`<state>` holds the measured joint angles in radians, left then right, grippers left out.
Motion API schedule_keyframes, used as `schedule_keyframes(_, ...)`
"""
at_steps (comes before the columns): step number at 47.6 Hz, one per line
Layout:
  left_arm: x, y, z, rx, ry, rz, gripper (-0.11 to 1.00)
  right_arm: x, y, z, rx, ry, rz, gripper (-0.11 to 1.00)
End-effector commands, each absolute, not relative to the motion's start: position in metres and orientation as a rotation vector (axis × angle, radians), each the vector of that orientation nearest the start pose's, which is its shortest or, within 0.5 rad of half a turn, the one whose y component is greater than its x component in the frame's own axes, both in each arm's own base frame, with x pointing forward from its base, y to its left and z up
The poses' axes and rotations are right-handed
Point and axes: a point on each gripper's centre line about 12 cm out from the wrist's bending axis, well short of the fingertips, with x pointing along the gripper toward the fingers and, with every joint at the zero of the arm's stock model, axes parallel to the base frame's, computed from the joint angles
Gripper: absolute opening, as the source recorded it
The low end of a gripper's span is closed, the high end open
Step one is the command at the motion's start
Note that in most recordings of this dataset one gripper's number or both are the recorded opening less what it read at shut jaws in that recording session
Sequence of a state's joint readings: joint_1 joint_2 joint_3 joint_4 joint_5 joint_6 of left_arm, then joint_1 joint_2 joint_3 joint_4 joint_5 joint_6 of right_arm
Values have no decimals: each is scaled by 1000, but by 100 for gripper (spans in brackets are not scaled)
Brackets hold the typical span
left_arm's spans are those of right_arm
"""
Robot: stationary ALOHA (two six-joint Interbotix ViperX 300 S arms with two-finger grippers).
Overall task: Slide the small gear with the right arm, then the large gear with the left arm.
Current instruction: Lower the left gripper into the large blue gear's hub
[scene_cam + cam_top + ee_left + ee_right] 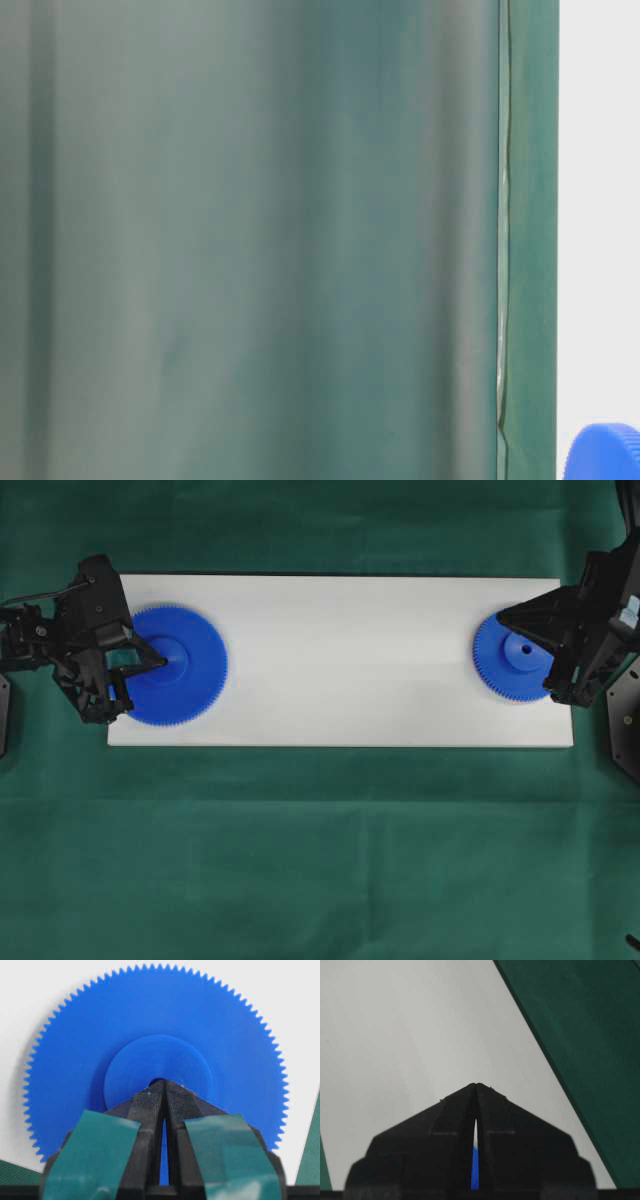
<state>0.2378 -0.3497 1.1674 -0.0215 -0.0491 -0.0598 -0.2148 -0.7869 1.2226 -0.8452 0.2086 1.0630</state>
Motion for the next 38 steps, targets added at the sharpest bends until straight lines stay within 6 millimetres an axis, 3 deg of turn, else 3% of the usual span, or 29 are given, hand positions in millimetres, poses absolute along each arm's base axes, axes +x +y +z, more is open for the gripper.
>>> schedule_keyframes(1,240,61,132,-171,738,267,-1,193,-60,194,239,524,-417,50)
schedule_keyframes(38,239,62,117,-171,747,274,-1,192,-58,190,245,524,-402,50)
